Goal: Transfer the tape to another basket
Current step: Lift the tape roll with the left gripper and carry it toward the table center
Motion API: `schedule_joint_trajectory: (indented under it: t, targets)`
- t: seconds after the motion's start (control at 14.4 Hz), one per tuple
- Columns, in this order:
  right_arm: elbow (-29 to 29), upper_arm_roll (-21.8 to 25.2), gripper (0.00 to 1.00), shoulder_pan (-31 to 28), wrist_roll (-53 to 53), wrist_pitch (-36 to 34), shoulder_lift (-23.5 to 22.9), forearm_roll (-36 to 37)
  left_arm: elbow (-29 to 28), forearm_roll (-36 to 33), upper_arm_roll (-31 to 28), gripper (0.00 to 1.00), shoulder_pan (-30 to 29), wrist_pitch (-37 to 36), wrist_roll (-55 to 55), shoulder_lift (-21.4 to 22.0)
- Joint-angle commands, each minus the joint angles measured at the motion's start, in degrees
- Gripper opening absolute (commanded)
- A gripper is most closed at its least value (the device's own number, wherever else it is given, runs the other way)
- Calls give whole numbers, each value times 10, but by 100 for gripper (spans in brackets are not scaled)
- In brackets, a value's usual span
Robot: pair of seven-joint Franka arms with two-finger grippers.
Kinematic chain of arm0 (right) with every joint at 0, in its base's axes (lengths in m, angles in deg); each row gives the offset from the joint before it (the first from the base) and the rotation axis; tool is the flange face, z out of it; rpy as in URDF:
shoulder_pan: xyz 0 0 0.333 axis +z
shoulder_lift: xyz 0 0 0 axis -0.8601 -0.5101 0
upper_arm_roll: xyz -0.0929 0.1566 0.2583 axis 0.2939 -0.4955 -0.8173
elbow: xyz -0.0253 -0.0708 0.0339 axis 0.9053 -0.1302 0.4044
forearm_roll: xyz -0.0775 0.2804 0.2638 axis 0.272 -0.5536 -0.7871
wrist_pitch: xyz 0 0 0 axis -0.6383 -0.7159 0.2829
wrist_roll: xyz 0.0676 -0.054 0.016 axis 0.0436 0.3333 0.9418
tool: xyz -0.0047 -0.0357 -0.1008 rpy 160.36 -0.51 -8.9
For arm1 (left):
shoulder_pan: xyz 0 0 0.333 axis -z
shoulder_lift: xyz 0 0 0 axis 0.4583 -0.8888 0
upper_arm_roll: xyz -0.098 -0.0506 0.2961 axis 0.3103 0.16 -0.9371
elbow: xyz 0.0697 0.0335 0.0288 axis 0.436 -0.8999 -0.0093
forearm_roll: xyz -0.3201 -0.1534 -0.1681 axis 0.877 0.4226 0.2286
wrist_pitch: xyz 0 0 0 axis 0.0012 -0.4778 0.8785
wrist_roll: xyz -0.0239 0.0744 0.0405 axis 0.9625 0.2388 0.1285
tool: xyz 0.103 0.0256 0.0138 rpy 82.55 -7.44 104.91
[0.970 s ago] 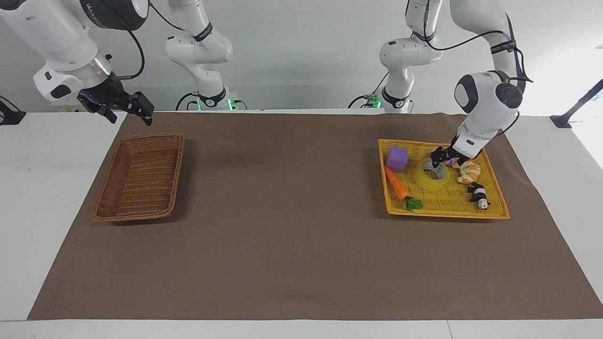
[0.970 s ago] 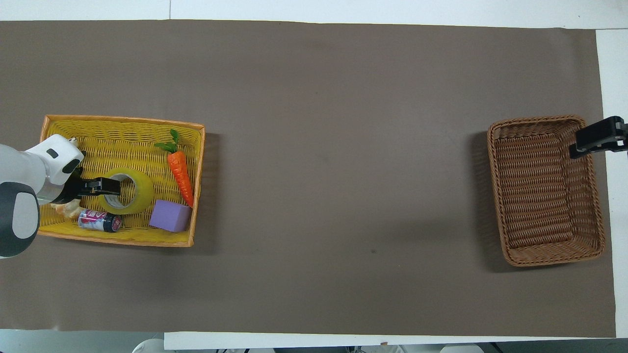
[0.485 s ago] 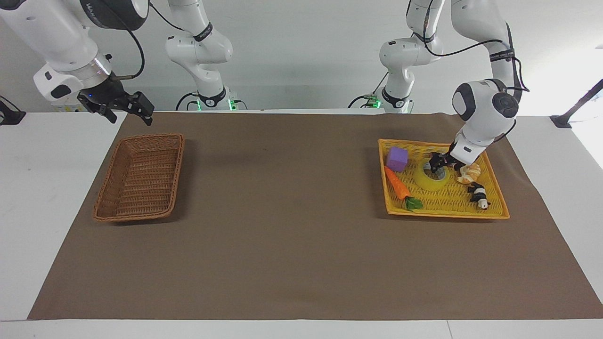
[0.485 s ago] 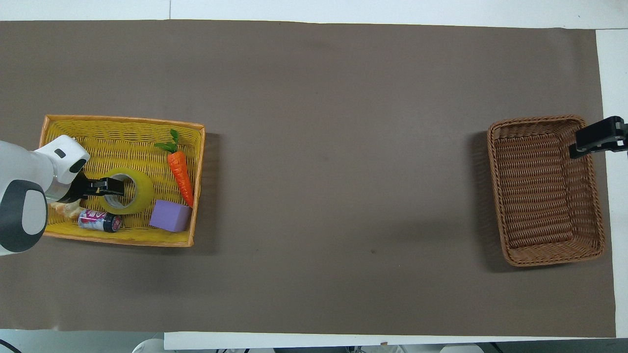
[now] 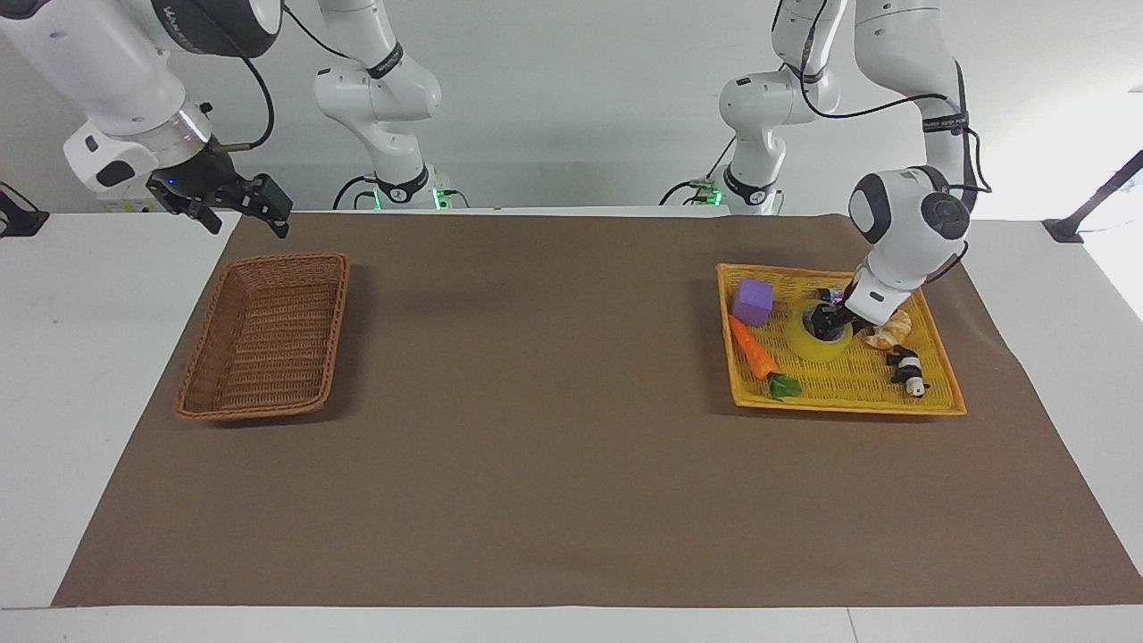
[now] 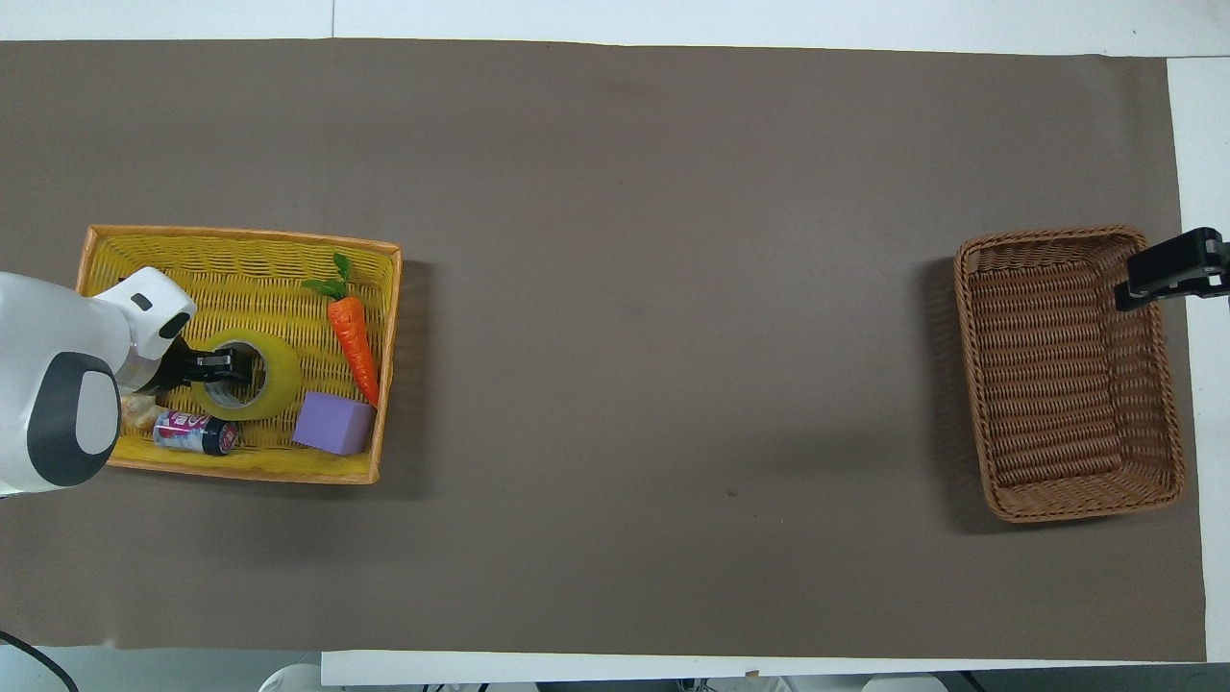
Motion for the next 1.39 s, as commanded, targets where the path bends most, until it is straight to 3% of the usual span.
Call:
schedule_joint_trajectory:
  t: [0.0, 0.35, 0.49, 0.76, 0.97, 1.18, 1.32]
  targets:
    - [5, -3, 99, -4, 14, -3, 4, 2, -16, 4, -2, 36, -2, 17, 0, 6]
    - [5, -3, 99, -4, 13, -3, 4, 2, -6, 4, -2, 1, 2, 11, 0, -3]
    - [5, -3, 99, -4, 13, -3, 4, 2, 30, 5, -2, 0, 5, -25, -4, -2]
    - [5, -3, 99, -4, 14, -4, 4, 2, 203, 42, -2, 0, 34, -211, -30, -4]
    - [5, -4, 99, -4, 13, -3, 4, 2, 222, 84, -2, 0, 104, -201, -146, -4]
    - [5, -3, 99, -4, 13, -3, 4, 2, 222, 174, -2, 0, 164, -156, -173, -5]
    - [5, -3, 99, -4, 11, -3, 4, 2, 237, 194, -2, 0, 209, -134, -222, -15]
